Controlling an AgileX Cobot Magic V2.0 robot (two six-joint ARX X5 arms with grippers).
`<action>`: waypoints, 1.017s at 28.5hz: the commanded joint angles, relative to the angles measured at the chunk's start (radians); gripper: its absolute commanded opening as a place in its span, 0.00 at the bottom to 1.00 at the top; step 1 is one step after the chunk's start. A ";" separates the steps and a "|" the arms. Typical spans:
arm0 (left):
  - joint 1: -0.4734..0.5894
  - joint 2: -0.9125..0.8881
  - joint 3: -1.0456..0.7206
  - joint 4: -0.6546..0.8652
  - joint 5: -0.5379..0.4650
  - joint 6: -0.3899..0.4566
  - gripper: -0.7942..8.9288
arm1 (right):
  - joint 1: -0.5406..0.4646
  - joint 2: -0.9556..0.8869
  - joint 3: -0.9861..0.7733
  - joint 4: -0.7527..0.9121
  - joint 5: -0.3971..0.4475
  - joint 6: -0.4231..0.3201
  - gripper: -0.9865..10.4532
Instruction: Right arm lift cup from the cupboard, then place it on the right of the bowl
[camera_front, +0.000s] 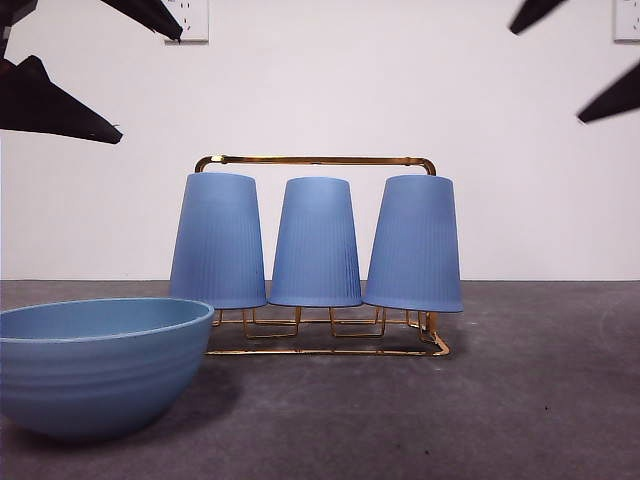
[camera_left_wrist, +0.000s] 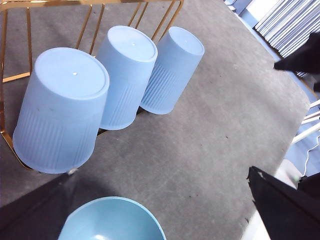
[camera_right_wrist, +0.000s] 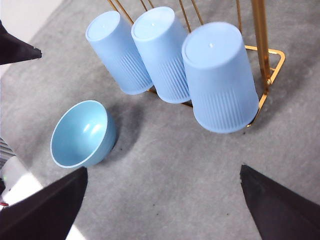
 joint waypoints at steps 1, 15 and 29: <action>-0.004 0.008 0.017 0.016 0.011 0.007 0.66 | 0.047 0.104 0.126 -0.061 0.085 -0.040 0.51; -0.005 0.008 0.017 0.058 0.011 0.006 0.66 | 0.254 0.689 0.747 -0.421 0.441 -0.061 0.51; -0.013 0.008 0.017 0.052 0.011 0.006 0.66 | 0.277 1.071 1.049 -0.624 0.556 -0.007 0.51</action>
